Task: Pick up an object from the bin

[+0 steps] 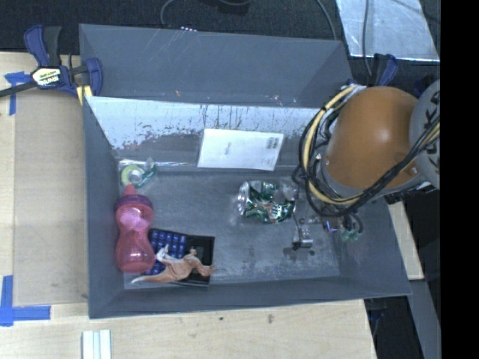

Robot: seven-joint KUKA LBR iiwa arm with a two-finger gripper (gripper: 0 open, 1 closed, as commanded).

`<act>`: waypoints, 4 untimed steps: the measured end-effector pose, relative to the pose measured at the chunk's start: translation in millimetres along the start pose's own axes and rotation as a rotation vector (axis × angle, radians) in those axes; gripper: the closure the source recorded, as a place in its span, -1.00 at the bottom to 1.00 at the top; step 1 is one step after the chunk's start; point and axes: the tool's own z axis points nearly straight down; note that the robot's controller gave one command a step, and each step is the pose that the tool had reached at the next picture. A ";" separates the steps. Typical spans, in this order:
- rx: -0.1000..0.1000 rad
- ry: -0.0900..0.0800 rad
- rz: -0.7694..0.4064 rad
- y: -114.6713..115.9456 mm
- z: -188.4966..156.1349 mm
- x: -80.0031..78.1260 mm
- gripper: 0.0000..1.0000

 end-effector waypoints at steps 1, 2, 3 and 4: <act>0.000 -0.009 0.000 -0.1 -4.4 -1.6 -1.00; 0.000 -0.009 -0.025 -11.0 12.6 -17.8 -1.00; 0.000 -0.015 -0.001 -8.2 34.2 -38.5 -1.00; -0.001 -0.010 0.051 -7.1 32.0 -50.8 -1.00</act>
Offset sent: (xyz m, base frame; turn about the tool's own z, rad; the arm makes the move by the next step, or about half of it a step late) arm 0.0256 -0.0178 -0.0245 -0.0387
